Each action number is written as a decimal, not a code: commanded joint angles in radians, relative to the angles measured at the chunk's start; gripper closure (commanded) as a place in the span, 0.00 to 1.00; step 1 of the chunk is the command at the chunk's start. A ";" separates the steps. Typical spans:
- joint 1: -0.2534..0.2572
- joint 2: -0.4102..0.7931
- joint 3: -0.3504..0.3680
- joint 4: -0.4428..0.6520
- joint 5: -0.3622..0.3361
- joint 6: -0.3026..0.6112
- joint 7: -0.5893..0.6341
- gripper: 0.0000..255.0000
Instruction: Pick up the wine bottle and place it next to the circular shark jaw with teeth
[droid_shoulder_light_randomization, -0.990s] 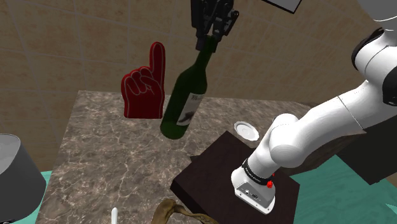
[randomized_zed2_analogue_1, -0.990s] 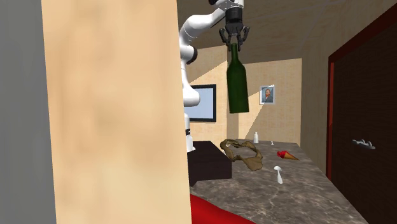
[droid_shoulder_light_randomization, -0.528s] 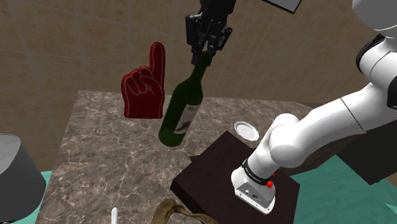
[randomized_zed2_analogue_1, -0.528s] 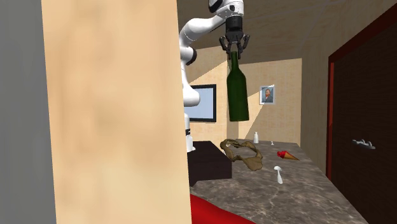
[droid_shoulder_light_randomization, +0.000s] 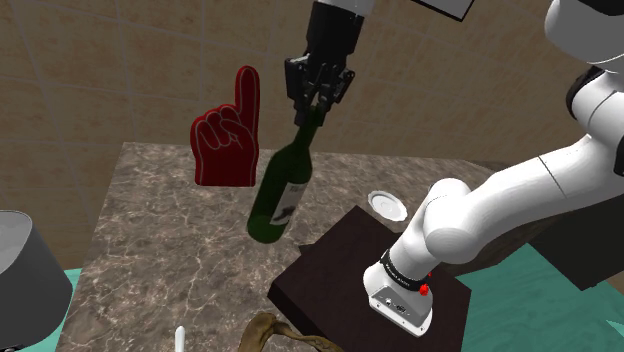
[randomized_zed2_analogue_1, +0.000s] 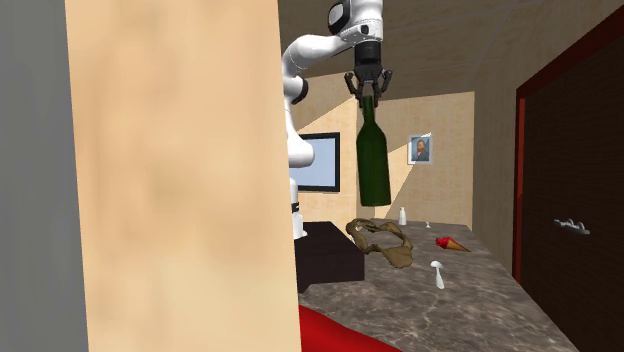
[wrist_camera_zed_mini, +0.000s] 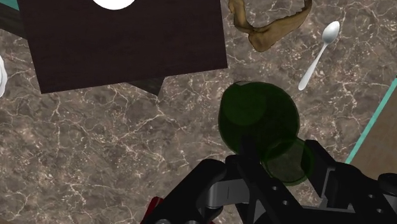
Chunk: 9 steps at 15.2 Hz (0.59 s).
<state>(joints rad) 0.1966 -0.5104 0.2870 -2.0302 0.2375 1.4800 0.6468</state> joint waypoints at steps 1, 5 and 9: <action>0.001 -0.007 0.002 -0.033 0.002 0.026 -0.005 1.00; 0.004 -0.020 0.006 -0.096 0.008 0.077 -0.012 1.00; 0.006 -0.029 0.012 -0.157 0.013 0.128 -0.019 1.00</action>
<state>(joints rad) 0.2018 -0.5361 0.2972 -2.1708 0.2488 1.5944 0.6290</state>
